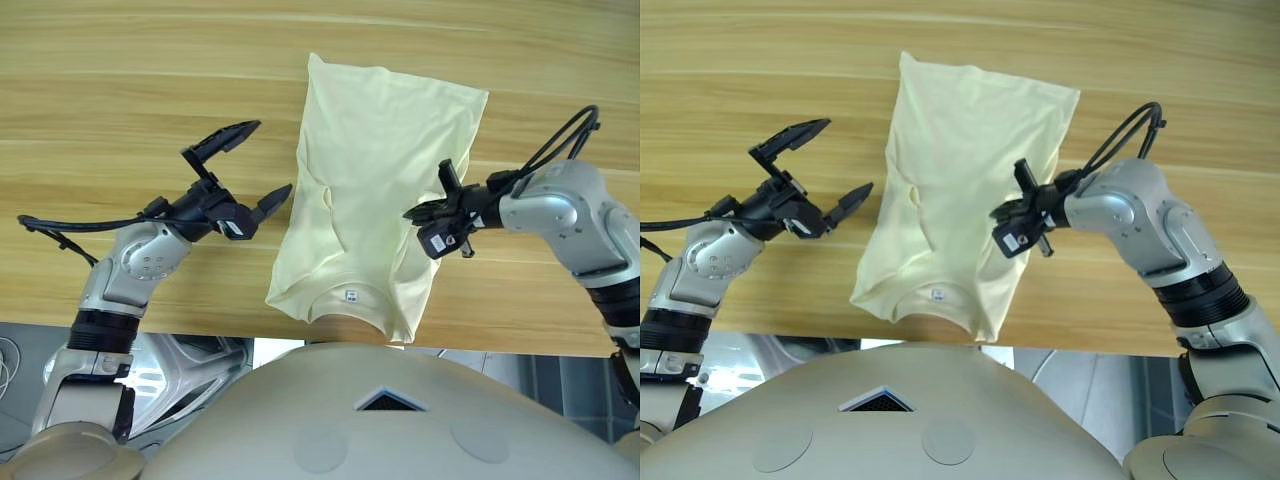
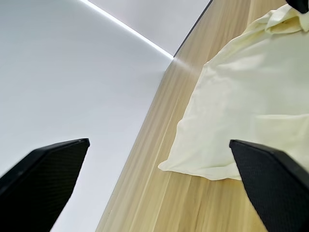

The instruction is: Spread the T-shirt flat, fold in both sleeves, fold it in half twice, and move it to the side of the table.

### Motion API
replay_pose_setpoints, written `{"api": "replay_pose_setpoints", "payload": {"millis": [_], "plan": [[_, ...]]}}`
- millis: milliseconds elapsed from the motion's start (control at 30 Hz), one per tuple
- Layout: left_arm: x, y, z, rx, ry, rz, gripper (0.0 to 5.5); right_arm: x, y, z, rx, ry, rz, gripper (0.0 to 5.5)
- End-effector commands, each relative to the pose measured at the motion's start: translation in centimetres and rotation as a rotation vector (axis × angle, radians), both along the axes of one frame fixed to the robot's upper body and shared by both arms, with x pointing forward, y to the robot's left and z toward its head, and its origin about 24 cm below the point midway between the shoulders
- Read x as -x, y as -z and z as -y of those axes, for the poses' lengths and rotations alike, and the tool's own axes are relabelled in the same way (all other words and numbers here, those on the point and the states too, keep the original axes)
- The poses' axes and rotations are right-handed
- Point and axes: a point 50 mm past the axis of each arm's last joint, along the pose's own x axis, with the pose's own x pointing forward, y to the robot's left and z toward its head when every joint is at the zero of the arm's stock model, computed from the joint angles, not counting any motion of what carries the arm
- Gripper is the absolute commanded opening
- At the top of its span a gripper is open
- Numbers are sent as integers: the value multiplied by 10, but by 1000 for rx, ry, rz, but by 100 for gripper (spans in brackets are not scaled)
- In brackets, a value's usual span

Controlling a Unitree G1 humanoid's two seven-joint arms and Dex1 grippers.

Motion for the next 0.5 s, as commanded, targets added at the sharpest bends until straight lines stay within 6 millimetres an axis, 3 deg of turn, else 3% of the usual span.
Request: {"api": "replay_pose_setpoints", "payload": {"millis": [33, 333, 500], "plan": [[-2, 0, 3, -15, 11, -2, 540, 12, -2, 2, 3, -38, -75, 41], [-2, 1, 3, -10, 11, -8, 540, 13, -4, 2, -29, -13, -124, 206], [0, 6, 7, 13, 17, -28, 540, 13, 4, -6, -132, 38, -131, 300]]}}
